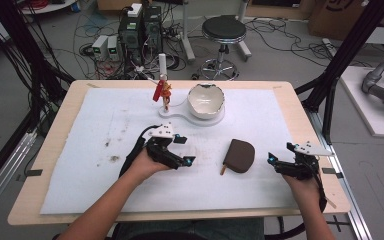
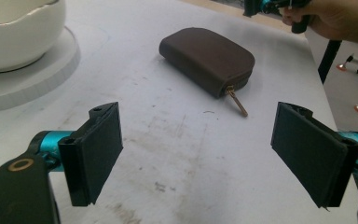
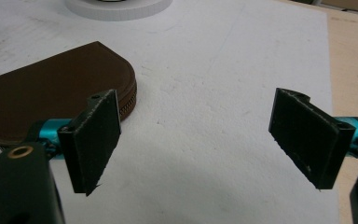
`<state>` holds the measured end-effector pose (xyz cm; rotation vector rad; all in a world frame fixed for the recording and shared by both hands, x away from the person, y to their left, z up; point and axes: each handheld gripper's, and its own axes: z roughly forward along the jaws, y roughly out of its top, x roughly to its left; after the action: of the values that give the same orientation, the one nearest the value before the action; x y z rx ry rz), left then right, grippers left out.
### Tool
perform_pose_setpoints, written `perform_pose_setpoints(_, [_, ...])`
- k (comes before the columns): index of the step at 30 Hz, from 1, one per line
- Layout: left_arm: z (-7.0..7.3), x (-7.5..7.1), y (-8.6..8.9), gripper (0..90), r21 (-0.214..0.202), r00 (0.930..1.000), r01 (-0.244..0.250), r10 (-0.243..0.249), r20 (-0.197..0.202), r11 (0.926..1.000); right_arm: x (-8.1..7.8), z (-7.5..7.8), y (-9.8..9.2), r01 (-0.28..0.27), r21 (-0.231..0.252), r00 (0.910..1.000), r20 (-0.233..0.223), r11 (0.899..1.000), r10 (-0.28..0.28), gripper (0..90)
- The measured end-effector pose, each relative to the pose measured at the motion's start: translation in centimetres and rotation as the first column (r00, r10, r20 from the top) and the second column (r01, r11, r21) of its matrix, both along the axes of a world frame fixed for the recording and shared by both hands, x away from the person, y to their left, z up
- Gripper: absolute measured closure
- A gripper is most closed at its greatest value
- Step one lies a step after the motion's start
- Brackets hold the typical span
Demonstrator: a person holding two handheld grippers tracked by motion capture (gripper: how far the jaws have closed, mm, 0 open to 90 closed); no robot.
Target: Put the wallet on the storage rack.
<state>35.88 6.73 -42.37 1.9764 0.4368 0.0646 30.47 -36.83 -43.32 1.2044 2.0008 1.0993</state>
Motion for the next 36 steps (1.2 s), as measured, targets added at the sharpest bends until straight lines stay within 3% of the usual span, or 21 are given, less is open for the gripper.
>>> perform_pose_setpoints(7, [-1.4,-0.6,-3.9,16.6,0.065,0.9989,0.047,-0.047,0.001,0.9968,0.1,0.0,0.2,-0.007,-0.003,1.0000,0.004,1.000,0.007,16.7])
perform_pose_setpoints(13, [-2.3,-0.7,-6.1,17.5,0.105,0.9984,0.056,-0.055,-0.010,0.9929,0.2,0.0,0.1,-0.008,-0.001,1.0000,0.004,1.000,0.008,16.7])
perform_pose_setpoints(23, [-3.2,-0.9,-8.8,30.1,0.186,0.9963,0.085,-0.085,-0.008,0.9789,0.2,-0.1,0.1,-0.006,0.000,1.0000,-0.003,1.000,0.006,16.7])
perform_pose_setpoints(26, [-3.1,-1.0,-9.3,33.1,0.185,0.9954,0.096,-0.096,-0.009,0.9781,0.2,-0.1,0.1,-0.007,0.000,1.0000,-0.002,1.000,0.007,16.7])
perform_pose_setpoints(32, [-3.2,-1.3,-9.9,41.1,0.232,0.9951,0.095,-0.099,0.006,0.9681,0.4,-0.1,0.2,-0.009,-0.003,1.0000,-0.001,1.000,0.009,16.7])
perform_pose_setpoints(36, [-3.3,-1.5,-10.2,43.6,0.235,0.9953,0.090,-0.096,0.012,0.9677,0.4,-0.1,0.1,-0.008,-0.002,1.0000,-0.003,1.000,0.008,16.7])
